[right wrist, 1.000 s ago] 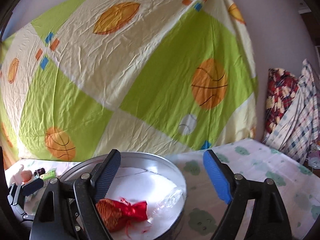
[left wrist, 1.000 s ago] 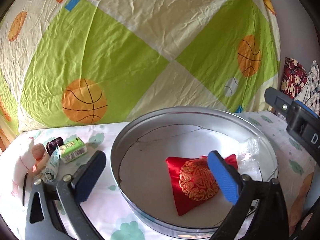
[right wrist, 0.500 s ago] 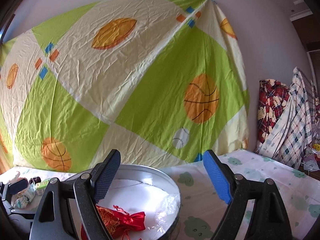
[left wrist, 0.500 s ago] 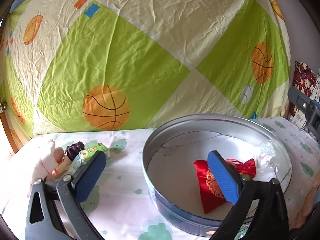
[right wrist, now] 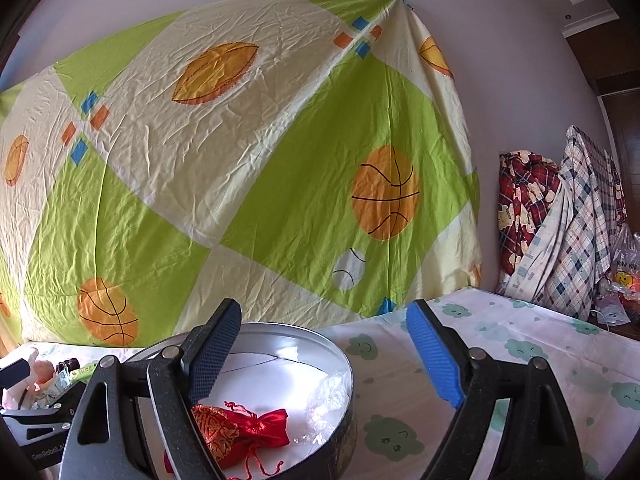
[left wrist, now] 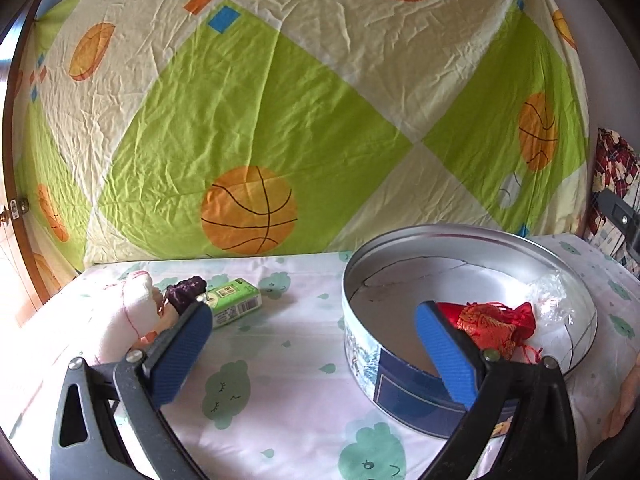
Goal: Organize soft objects
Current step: 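Release the red pouch and plastic bag into the blue tin with both grippers, then grasp the pink-edged towel with the left gripper while the right gripper grasps the rolled white cloth, then lift the towel with the left gripper while the right gripper carries the white cloth toward the tin, then lower the towel and white cloth into the blue tin and open both grippers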
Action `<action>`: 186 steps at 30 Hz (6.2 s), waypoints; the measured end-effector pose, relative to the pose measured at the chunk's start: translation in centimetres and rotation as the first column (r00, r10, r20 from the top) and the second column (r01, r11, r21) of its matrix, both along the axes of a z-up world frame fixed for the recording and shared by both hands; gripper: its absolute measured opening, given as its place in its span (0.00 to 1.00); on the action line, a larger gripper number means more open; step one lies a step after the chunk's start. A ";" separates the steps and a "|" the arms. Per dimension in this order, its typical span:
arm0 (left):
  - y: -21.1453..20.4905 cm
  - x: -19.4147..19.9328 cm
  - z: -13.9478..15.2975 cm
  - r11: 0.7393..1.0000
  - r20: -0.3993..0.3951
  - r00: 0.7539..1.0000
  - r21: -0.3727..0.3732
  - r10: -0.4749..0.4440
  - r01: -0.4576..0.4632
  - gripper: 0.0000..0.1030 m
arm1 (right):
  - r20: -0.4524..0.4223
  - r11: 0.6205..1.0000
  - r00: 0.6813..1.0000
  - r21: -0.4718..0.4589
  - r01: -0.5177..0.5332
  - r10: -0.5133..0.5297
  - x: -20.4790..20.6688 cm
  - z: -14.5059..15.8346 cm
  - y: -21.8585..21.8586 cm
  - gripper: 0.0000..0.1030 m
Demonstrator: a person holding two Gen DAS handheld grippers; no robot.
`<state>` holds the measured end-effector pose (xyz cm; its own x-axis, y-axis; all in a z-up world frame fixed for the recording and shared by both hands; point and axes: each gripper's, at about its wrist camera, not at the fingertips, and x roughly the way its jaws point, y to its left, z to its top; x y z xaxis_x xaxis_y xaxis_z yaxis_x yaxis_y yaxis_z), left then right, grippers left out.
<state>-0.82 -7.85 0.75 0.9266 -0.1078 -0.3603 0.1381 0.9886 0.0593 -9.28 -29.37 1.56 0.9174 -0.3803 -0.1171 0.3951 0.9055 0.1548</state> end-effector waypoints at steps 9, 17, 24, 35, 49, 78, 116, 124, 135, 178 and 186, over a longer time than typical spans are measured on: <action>1.9 -0.7 -0.2 1.000 -0.007 1.000 0.005 -0.011 0.011 1.00 | -0.022 1.000 1.000 0.004 -0.016 0.016 -1.0 -0.3 1.5 0.84; 3.6 -0.8 -0.3 1.000 -0.005 1.000 0.007 -0.010 0.011 1.00 | -0.039 0.998 0.999 0.047 -0.034 0.036 -1.5 -0.7 2.6 0.84; 5.1 -0.7 -0.4 1.000 -0.013 1.000 -0.010 -0.002 0.002 1.00 | -0.051 0.997 0.997 0.053 -0.050 0.052 -1.5 -0.8 3.9 0.84; 8.4 0.1 -0.5 0.999 -0.005 0.999 0.008 0.033 -0.033 1.00 | -0.093 0.982 0.977 0.014 -0.189 0.189 -0.6 -0.9 8.7 0.84; 18.3 3.5 -0.4 0.978 -0.054 0.980 -0.066 0.193 -0.196 1.00 | -0.238 0.839 0.816 -0.008 -0.544 0.527 2.4 -1.7 19.0 0.84; 20.8 5.7 -0.5 0.992 -0.154 0.988 -0.128 -0.004 -0.016 1.00 | -0.483 0.589 0.459 0.156 -0.793 0.746 6.3 -4.3 27.4 0.30; 24.4 6.6 -2.2 0.834 -0.198 0.977 -0.550 -0.084 -0.040 0.43 | -0.372 0.655 0.577 0.124 -0.745 0.727 5.1 -3.2 25.1 0.30; 23.0 5.7 -1.4 0.916 -0.135 0.991 -0.401 -0.022 -0.034 0.26 | -0.346 0.679 0.611 0.118 -0.725 0.712 5.1 -2.8 24.3 0.30; 22.1 2.8 1.1 0.910 0.065 0.998 -0.415 0.001 0.026 0.26 | -0.237 0.723 0.694 0.063 -0.688 0.680 4.0 -0.4 22.1 0.30; 0.8 0.5 2.9 0.899 0.062 0.932 -0.247 -0.358 0.361 0.27 | -0.104 0.937 0.931 0.019 -0.350 0.350 4.0 3.1 1.6 0.30; -2.0 2.0 2.8 0.896 0.033 0.926 -0.245 -0.375 0.371 0.27 | -0.142 0.958 0.948 0.008 -0.287 0.285 4.9 2.2 -1.0 0.30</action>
